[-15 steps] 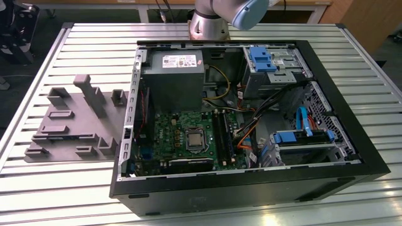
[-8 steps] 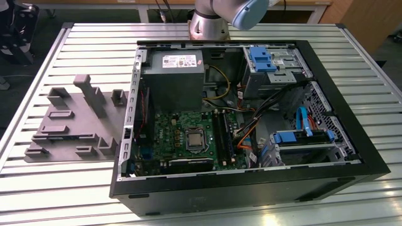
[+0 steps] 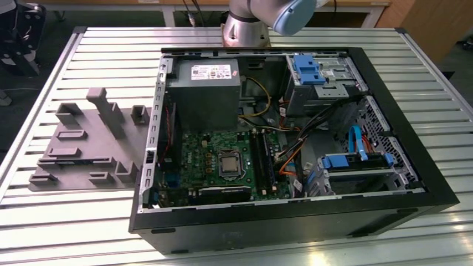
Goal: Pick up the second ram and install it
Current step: 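Pick up the second ram and move it above second insertion slot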
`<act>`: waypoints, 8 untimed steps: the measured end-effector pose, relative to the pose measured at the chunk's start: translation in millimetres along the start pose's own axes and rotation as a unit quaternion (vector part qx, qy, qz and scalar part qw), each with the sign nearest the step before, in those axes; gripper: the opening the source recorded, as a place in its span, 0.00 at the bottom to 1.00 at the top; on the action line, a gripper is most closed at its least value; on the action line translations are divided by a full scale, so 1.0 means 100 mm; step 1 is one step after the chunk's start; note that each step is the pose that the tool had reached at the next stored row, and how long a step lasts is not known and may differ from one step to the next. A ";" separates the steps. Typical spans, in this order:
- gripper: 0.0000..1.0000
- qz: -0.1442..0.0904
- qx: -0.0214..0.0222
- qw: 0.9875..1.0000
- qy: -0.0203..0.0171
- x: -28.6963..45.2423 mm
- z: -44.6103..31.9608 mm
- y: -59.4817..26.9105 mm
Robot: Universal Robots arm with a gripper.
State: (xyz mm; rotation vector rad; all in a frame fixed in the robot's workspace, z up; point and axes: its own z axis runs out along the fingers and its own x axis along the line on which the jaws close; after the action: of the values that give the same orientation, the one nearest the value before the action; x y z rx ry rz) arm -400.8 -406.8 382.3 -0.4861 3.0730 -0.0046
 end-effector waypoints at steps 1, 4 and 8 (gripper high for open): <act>0.13 -0.001 0.000 1.000 0.000 0.000 0.001 0.000; 0.13 -0.002 0.000 1.000 0.000 0.000 0.002 -0.001; 0.13 -0.023 -0.001 1.000 0.000 0.000 0.005 -0.001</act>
State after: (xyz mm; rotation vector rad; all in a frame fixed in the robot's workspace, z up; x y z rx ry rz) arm -400.8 -406.9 381.8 -0.5566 3.0608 -0.0035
